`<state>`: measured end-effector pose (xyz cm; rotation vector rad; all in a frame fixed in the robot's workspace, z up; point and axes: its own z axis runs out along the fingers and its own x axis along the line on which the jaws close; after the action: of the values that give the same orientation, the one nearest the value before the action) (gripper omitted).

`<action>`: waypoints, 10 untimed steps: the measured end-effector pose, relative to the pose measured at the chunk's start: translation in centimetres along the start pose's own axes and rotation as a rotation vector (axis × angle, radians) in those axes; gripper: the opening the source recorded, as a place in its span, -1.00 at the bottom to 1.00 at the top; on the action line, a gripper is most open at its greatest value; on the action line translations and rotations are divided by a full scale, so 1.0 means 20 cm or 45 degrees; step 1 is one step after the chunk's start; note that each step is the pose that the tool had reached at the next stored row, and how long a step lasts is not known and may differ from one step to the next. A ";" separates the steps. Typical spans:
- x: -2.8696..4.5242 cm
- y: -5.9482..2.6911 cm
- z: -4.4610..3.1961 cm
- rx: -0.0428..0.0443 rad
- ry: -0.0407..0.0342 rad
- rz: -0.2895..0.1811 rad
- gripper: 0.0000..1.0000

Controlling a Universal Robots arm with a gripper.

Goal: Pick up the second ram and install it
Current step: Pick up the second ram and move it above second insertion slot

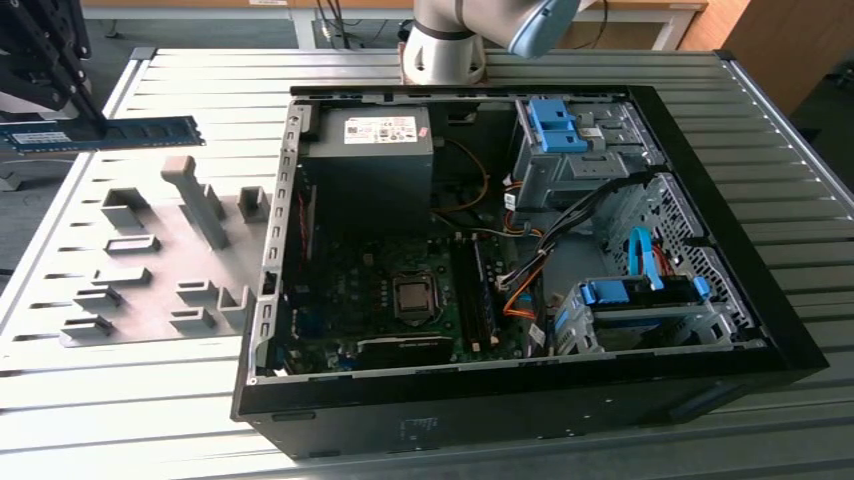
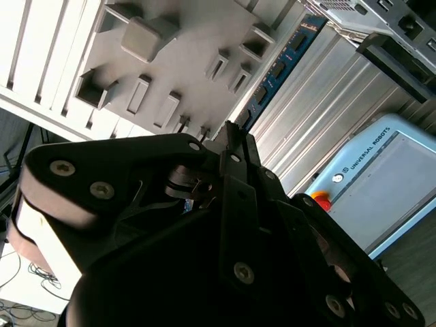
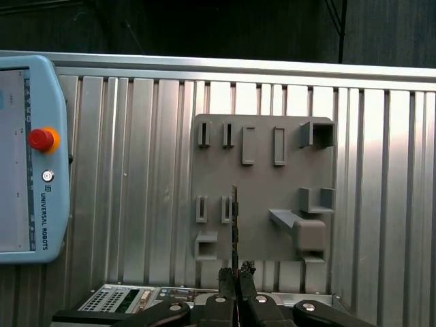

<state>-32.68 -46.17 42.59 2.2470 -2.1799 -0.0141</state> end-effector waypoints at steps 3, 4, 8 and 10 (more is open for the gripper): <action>0.000 -0.008 0.000 0.000 0.0000 0.000 -0.72; 0.000 -0.011 0.000 0.000 0.0000 0.000 -0.72; 0.001 -0.021 0.000 0.000 0.0000 0.000 -0.72; 0.001 -0.027 0.000 0.000 0.0000 0.000 -0.72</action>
<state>-32.15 -46.17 42.59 2.2470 -2.1799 -0.0142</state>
